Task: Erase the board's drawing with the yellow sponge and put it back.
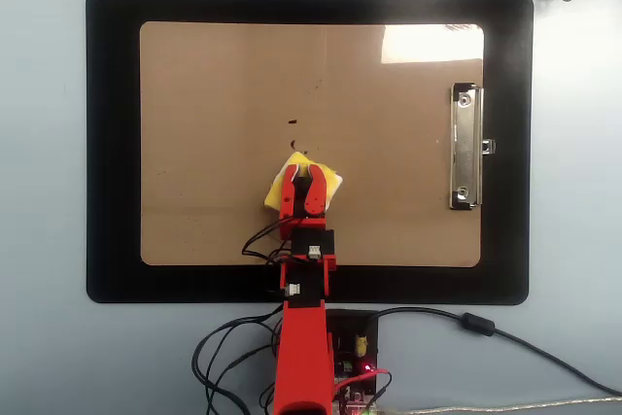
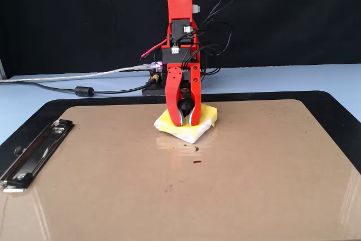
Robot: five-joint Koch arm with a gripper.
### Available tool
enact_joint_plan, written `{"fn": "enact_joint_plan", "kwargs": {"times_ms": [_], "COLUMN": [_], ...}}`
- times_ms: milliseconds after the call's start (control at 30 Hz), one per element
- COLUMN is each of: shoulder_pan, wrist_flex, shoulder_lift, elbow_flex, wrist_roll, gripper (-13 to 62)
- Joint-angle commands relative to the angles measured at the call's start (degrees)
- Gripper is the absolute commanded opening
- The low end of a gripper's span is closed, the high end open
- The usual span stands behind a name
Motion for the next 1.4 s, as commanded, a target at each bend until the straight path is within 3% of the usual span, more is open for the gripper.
{"fn": "enact_joint_plan", "kwargs": {"times_ms": [0,133,233,300,500,567,667,800,900,1000,1233,1367], "shoulder_pan": [-1.1,-1.1,-1.2,-1.2,-3.2,-3.3,-3.3,-2.9,-2.5,-0.3,5.5,5.2], "wrist_flex": [-3.0,-5.7,-5.8,-5.4,-5.5,-5.5,-6.2,-6.8,-6.7,-6.9,-7.0,-7.2], "shoulder_lift": [-5.6,-27.0,-32.9,-30.1,-1.6,2.9,-0.4,-17.7,-21.8,-19.1,7.0,4.7], "elbow_flex": [-6.2,-25.7,-31.1,-28.3,0.4,3.5,2.3,-13.4,-19.3,-14.1,10.3,7.9], "wrist_roll": [-1.9,-2.0,-2.1,-2.1,-2.1,-2.0,-2.0,-2.1,-2.0,-1.8,-1.8,-2.0], "gripper": [-8.0,-8.0,-8.0,-8.0,-8.0,-8.0,-8.0,-8.0,-8.0,-8.0,-8.0,-8.0]}}
